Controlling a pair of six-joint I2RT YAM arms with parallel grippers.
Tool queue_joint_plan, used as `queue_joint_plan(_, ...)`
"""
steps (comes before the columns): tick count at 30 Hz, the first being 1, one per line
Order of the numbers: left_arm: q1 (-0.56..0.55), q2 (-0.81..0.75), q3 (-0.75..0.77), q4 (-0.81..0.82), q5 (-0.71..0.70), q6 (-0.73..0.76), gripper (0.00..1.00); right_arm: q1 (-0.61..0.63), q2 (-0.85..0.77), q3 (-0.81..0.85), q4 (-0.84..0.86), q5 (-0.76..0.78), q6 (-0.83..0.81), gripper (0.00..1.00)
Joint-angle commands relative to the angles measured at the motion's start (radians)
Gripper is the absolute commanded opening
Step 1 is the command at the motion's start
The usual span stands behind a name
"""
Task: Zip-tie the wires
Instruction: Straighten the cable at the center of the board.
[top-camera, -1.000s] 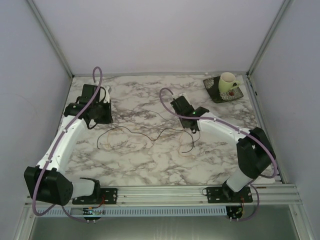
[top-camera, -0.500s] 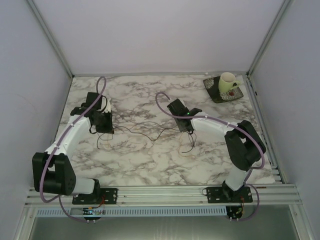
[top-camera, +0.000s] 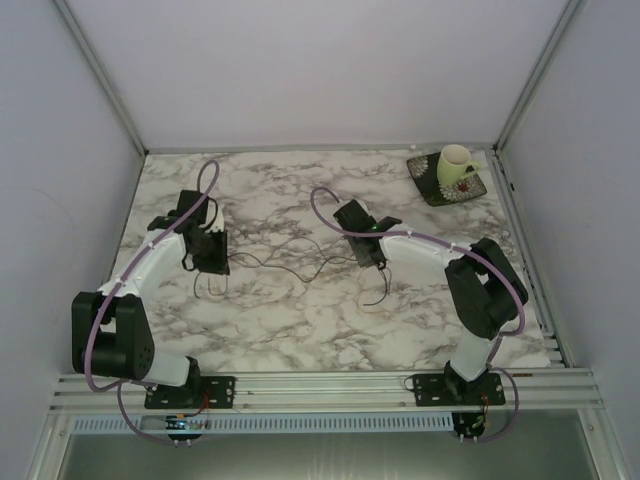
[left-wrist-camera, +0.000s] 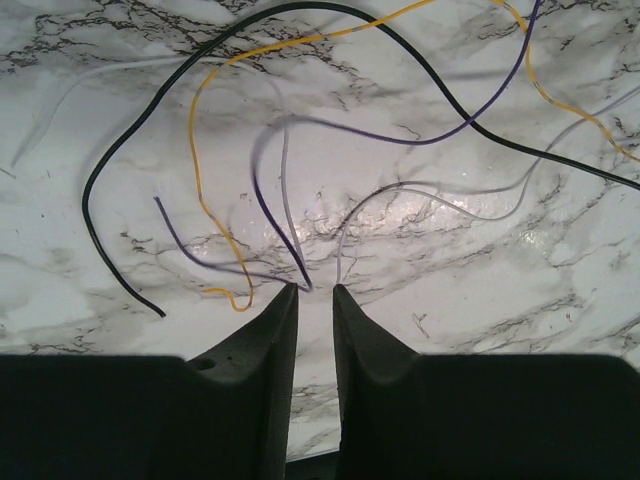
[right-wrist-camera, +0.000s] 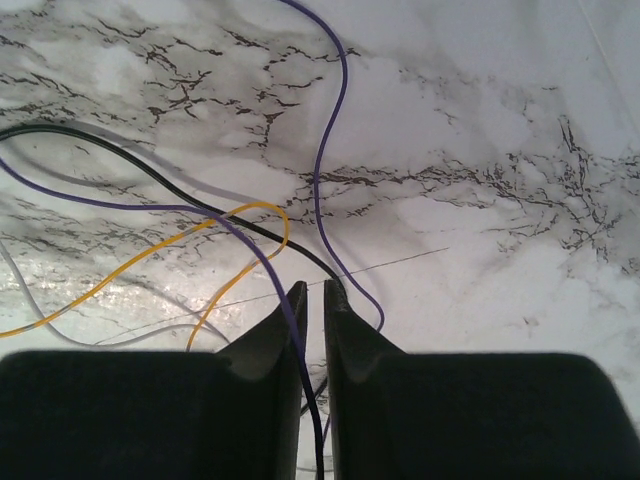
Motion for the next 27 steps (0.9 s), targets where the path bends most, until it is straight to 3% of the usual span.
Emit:
queue_joint_plan(1,0.006,0.002,-0.010,0.012,-0.035,0.012,0.23,-0.006,0.004,0.024,-0.021,-0.014,0.022,0.14)
queue_joint_plan(9,0.010,-0.008,0.018,-0.001,-0.071,0.009,0.34,-0.009,-0.018,0.067,-0.051,-0.029,0.053,0.34)
queue_joint_plan(17,0.021,-0.076,0.115,-0.003,-0.172,-0.010,0.66,-0.036,-0.105,0.093,-0.052,-0.002,0.086,0.52)
queue_joint_plan(21,0.023,-0.135,0.160,0.068,-0.177,-0.030,0.80,-0.064,-0.180,0.073,-0.015,0.057,0.099,0.79)
queue_joint_plan(24,0.023,-0.184,0.164,0.139,-0.158,-0.050,0.99,-0.094,-0.263,0.020,0.036,0.100,0.116,0.97)
queue_joint_plan(27,0.023,-0.243,0.140,0.228,-0.144,-0.078,1.00,-0.150,-0.336,-0.045,0.081,0.100,0.162,0.99)
